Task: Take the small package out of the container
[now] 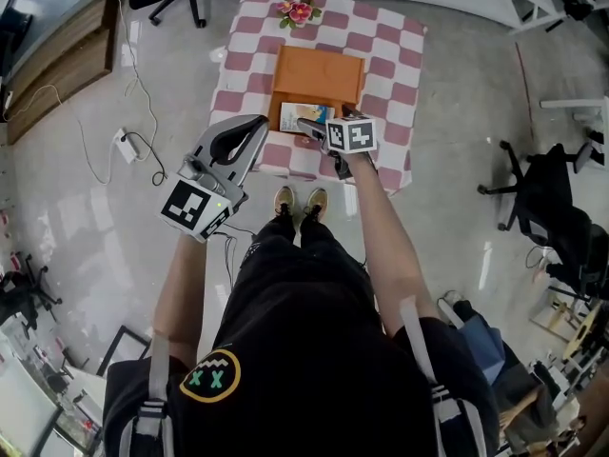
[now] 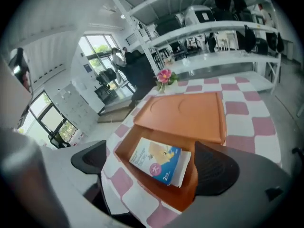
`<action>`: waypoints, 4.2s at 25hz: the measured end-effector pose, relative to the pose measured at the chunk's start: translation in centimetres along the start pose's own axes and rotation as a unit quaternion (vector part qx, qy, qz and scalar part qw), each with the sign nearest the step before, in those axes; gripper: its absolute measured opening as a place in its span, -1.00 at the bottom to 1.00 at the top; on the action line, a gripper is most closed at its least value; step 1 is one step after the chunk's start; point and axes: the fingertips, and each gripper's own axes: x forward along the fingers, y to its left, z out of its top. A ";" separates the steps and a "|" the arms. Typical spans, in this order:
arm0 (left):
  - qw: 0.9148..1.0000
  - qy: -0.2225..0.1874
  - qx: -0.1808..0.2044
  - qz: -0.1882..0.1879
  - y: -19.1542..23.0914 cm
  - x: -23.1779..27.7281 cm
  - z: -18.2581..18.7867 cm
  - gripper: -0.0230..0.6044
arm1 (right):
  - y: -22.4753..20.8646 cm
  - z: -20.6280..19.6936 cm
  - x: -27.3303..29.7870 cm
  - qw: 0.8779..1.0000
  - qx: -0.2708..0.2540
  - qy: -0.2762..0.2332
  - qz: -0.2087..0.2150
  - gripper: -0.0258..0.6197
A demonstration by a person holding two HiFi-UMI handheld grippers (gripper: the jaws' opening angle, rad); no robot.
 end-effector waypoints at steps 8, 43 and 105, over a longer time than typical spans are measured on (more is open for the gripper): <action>1.000 0.006 -0.004 0.005 0.5 -0.8 -0.5 -0.87 | -1.5 -3.6 3.7 0.992 0.068 0.106 -0.001 0.89; 0.999 0.026 -0.012 0.016 1.5 -2.1 -1.6 -0.87 | -2.3 -4.8 5.8 0.971 0.154 0.158 0.094 -0.82; 0.996 -0.047 0.067 -0.039 -3.4 -0.5 7.1 -0.87 | 15.9 12.1 -33.0 0.875 -0.333 -0.351 0.011 -0.85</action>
